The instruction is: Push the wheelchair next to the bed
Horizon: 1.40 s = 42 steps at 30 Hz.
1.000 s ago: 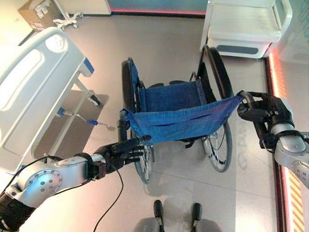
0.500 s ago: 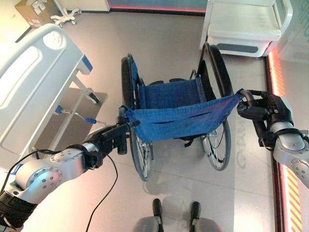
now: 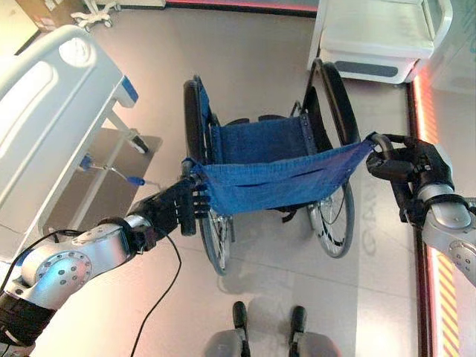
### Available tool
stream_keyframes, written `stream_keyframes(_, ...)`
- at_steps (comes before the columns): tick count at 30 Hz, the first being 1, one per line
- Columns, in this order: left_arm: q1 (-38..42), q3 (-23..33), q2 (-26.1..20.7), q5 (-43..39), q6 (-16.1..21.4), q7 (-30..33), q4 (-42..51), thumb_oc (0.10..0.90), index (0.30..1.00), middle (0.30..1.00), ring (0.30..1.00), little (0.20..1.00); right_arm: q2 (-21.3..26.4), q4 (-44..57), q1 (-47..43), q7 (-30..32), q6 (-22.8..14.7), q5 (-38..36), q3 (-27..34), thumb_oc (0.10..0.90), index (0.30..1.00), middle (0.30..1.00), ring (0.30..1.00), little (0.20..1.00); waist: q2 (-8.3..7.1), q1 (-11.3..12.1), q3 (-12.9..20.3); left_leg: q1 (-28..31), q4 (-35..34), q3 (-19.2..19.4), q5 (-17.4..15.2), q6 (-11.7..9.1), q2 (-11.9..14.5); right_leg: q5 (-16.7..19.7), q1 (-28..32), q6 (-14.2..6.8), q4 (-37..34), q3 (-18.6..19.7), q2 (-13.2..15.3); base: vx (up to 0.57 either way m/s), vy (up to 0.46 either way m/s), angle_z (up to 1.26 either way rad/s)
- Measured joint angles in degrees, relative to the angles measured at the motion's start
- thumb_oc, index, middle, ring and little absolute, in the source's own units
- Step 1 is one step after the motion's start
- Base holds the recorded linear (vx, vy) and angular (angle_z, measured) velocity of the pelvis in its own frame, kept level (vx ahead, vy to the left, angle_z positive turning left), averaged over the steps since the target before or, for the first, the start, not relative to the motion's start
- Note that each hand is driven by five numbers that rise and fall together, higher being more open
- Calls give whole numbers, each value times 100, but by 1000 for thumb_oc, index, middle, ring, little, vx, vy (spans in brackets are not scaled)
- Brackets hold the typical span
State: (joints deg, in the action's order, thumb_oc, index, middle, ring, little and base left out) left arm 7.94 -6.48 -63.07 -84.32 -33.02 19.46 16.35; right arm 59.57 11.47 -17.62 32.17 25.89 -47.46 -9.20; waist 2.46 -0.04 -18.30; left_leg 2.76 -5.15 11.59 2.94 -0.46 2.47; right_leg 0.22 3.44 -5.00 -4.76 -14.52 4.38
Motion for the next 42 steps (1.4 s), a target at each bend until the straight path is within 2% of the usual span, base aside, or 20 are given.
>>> stream_keyframes(11,148,-283,164,-328,37,-217,87,400,300,300,300,300,7,-25,-10,2,-14,-4,-8,400,300,300,300,300,-9,6,-4,0,0,2,0,0,3,0,5,0,0,3,-5,-2,-21,0)
stream_keyframes(22,142,-327,423,-126,386,195,159,400,300,300,300,300,-82,-66,-11,-25,-93,60,-9,400,300,300,300,300,-56,56,-28,-1,58,-3,1,-1,32,-13,20,18,11,-20,-33,21,-103,0)
stream_keyframes(27,150,-144,417,-134,409,277,162,400,300,300,300,300,-242,-274,-180,-224,-113,111,-68,400,300,300,300,300,-281,98,-168,-243,578,-10,-40,-68,85,-202,-171,111,433,-52,-12,46,-177,0)
stream_keyframes(29,155,9,399,-127,411,282,104,400,300,300,300,300,-437,-453,-432,-229,-107,142,-200,400,300,300,300,300,-528,172,-328,-620,1473,-22,-105,-190,71,-525,-465,234,1053,-17,172,116,-188,-12)
stream_keyframes(30,159,72,408,-112,414,283,44,400,300,300,300,300,-492,-524,-552,-233,-106,189,-300,400,300,300,300,300,-668,242,-476,-860,2202,-30,-101,-199,46,-673,-498,262,1362,41,285,143,-116,-17)
stream_keyframes(31,154,73,420,-90,412,285,16,400,300,300,300,300,-517,-536,-561,-243,-102,202,-310,400,300,300,300,300,-685,280,-521,-950,2526,-28,-100,-200,71,-746,-469,259,1460,57,296,220,-44,-9)
stream_keyframes(33,63,74,496,-82,386,284,-99,400,300,300,300,300,-602,-547,-532,-262,-52,237,-381,400,300,300,300,300,-648,387,-589,-1330,3627,-69,-91,-207,214,-937,-313,359,1669,245,258,282,58,-6)
stream_keyframes(34,25,83,539,-82,384,284,-106,400,300,300,300,300,-618,-537,-509,-262,-49,267,-385,400,300,300,300,300,-634,431,-630,-1424,3774,-153,-128,-241,216,-939,-249,390,1675,345,225,382,91,-21)
stream_keyframes(35,-148,183,636,-88,384,260,-93,400,300,300,300,300,-654,-528,-486,-265,-28,331,-401,400,300,300,300,300,-618,497,-633,-1452,3623,-238,-322,-416,107,-942,-194,402,1653,554,169,337,71,-17)
stream_keyframes(36,-211,245,717,-99,363,237,-75,400,300,300,300,300,-621,-483,-445,-269,-4,390,-399,400,300,300,300,300,-627,515,-645,-1448,3227,-238,-334,-421,33,-946,-172,412,1631,672,162,447,118,-19)
stream_keyframes(38,-320,274,811,-100,348,199,51,400,300,300,300,300,-589,-546,-435,-395,26,443,-336,400,300,300,300,300,-525,557,-671,-1493,2379,-124,-300,-442,33,-949,-54,416,1553,779,42,512,168,-15)
stream_keyframes(40,-433,275,907,-161,311,-1,116,400,300,300,300,300,-380,-598,-385,-587,39,447,-237,400,300,300,300,300,-255,643,-713,-1529,1419,-229,-261,-491,180,-1024,127,455,1538,929,-91,539,194,-45)
stream_keyframes(42,-628,275,940,-161,272,-131,204,400,300,300,300,300,-272,-589,-303,-681,48,448,-198,400,300,300,300,300,-97,763,-703,-1517,1267,-409,-220,-557,295,-1072,269,419,1502,1194,-93,421,176,-76)
